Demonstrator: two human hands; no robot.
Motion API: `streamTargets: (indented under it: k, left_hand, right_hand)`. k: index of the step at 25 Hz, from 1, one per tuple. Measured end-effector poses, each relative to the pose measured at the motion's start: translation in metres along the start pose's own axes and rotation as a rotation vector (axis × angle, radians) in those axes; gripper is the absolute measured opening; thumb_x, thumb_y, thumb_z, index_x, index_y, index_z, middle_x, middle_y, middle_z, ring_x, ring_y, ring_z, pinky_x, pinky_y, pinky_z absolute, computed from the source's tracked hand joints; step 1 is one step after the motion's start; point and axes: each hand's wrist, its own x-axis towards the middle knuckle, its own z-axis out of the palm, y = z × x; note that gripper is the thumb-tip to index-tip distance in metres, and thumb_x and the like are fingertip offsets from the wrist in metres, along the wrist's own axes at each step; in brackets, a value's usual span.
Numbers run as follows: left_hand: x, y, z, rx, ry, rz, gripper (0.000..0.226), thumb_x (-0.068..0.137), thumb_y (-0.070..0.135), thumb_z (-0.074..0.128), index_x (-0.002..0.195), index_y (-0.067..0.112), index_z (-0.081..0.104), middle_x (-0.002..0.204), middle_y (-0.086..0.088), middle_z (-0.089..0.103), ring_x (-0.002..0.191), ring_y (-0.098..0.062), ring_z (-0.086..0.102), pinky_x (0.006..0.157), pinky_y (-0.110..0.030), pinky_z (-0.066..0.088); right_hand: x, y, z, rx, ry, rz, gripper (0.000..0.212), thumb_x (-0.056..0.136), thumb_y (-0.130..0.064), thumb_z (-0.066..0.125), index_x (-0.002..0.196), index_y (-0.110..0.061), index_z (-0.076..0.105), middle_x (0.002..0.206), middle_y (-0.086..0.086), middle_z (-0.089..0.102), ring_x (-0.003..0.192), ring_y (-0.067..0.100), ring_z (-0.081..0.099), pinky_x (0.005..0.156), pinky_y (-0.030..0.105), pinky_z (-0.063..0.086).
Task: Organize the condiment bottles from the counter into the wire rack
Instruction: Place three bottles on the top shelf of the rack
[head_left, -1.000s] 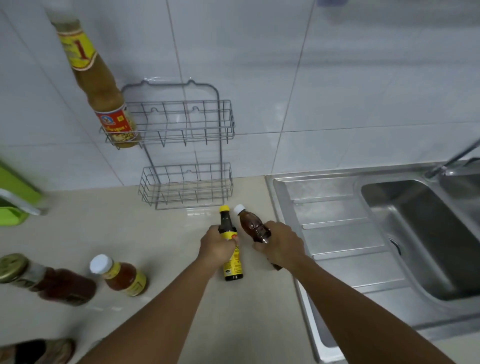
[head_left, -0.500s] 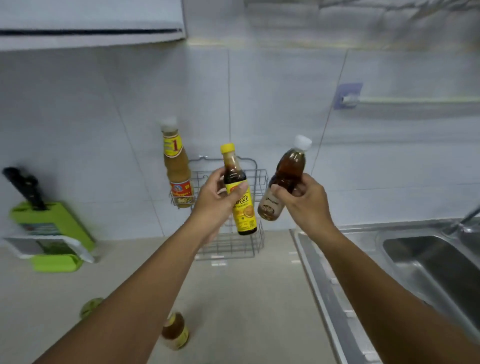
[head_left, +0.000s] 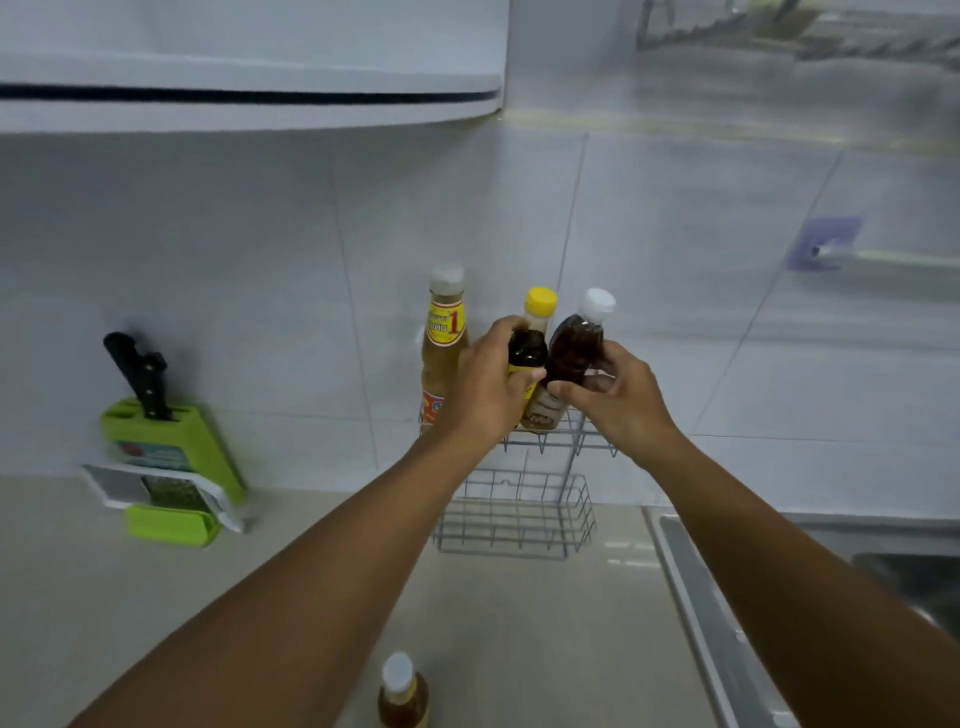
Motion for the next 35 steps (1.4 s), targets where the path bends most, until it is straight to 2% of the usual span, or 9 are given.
streamTargets:
  k: [2, 4, 11, 15, 21, 25, 29, 32, 35]
  left_hand:
    - [0.0, -0.007, 0.001, 0.013, -0.03, -0.043, 0.047, 0.089, 0.015, 0.071, 0.132, 0.018, 0.053, 0.116, -0.004, 0.069, 0.097, -0.011, 0.06, 0.074, -0.011, 0.042]
    - [-0.002, -0.012, 0.001, 0.037, -0.051, -0.076, 0.045, 0.091, 0.014, 0.069, 0.133, 0.018, 0.053, 0.116, -0.004, 0.068, 0.091, -0.009, 0.058, 0.061, -0.001, 0.038]
    - [0.003, 0.008, -0.01, 0.178, 0.016, -0.055, 0.029, 0.092, 0.028, 0.067, 0.117, 0.014, 0.06, 0.099, -0.004, 0.067, 0.086, -0.021, 0.061, 0.056, -0.02, 0.041]
    - [0.015, 0.028, -0.03, 0.294, 0.038, 0.011, 0.052, 0.089, 0.005, 0.066, 0.139, 0.011, 0.051, 0.117, -0.013, 0.066, 0.108, -0.032, 0.062, 0.089, -0.043, 0.055]
    - [0.022, 0.041, -0.044, 0.559, -0.113, 0.135, 0.046, 0.081, -0.011, 0.066, 0.123, 0.003, 0.058, 0.11, -0.02, 0.064, 0.096, -0.036, 0.063, 0.072, -0.04, 0.052]
    - [0.022, 0.042, -0.044, 0.605, -0.135, 0.144, 0.047, 0.082, -0.009, 0.067, 0.125, 0.006, 0.057, 0.112, -0.02, 0.063, 0.095, -0.035, 0.063, 0.066, -0.037, 0.049]
    - [0.017, 0.036, -0.044, 0.57, -0.14, 0.165, 0.056, 0.081, -0.007, 0.07, 0.133, 0.009, 0.054, 0.123, -0.017, 0.062, 0.108, -0.034, 0.06, 0.079, -0.039, 0.052]
    - [0.003, 0.031, -0.055, 0.473, -0.072, 0.306, 0.056, 0.085, -0.003, 0.066, 0.137, 0.01, 0.051, 0.138, -0.012, 0.054, 0.129, -0.028, 0.048, 0.098, -0.04, 0.048]
    - [-0.017, 0.018, -0.085, 0.451, -0.05, 0.6, 0.039, 0.089, 0.01, 0.062, 0.127, 0.014, 0.059, 0.128, -0.003, 0.06, 0.121, -0.02, 0.051, 0.092, -0.031, 0.05]
  right_hand:
    - [0.003, 0.006, 0.005, 0.017, -0.059, -0.004, 0.057, 0.08, -0.003, 0.084, 0.132, -0.014, 0.062, 0.12, 0.003, 0.074, 0.093, 0.01, 0.078, 0.083, 0.029, 0.064]
    - [0.005, 0.011, 0.009, 0.021, -0.102, -0.004, 0.059, 0.08, 0.0, 0.084, 0.133, -0.016, 0.06, 0.117, 0.003, 0.074, 0.09, 0.006, 0.077, 0.078, 0.023, 0.063]
    - [0.008, 0.015, 0.005, -0.034, -0.186, -0.019, 0.068, 0.079, -0.006, 0.086, 0.138, -0.02, 0.055, 0.122, 0.003, 0.074, 0.098, 0.017, 0.077, 0.087, 0.039, 0.063]
    - [0.006, 0.007, 0.007, -0.059, -0.21, -0.008, 0.068, 0.077, -0.003, 0.087, 0.137, -0.017, 0.056, 0.125, 0.006, 0.073, 0.097, 0.017, 0.077, 0.09, 0.04, 0.062]
    - [0.004, 0.001, 0.017, -0.043, -0.24, -0.003, 0.068, 0.079, -0.003, 0.085, 0.139, -0.017, 0.055, 0.123, 0.0, 0.071, 0.087, 0.003, 0.076, 0.074, 0.02, 0.061]
    - [0.003, 0.008, 0.017, -0.042, -0.26, 0.007, 0.061, 0.082, -0.011, 0.085, 0.136, -0.019, 0.059, 0.118, -0.007, 0.07, 0.101, 0.009, 0.074, 0.091, 0.033, 0.062]
    - [0.0, 0.018, 0.019, -0.008, -0.243, 0.053, 0.062, 0.08, -0.014, 0.087, 0.135, -0.017, 0.06, 0.123, 0.003, 0.072, 0.113, 0.019, 0.07, 0.101, 0.043, 0.057]
    - [-0.007, 0.02, 0.023, -0.031, -0.221, 0.064, 0.072, 0.079, -0.012, 0.088, 0.143, -0.016, 0.054, 0.125, 0.005, 0.07, 0.119, 0.025, 0.068, 0.103, 0.044, 0.055]
    - [-0.019, 0.015, 0.025, -0.111, -0.158, 0.047, 0.089, 0.077, -0.018, 0.088, 0.152, -0.018, 0.04, 0.135, 0.005, 0.063, 0.129, 0.022, 0.058, 0.106, 0.043, 0.051]
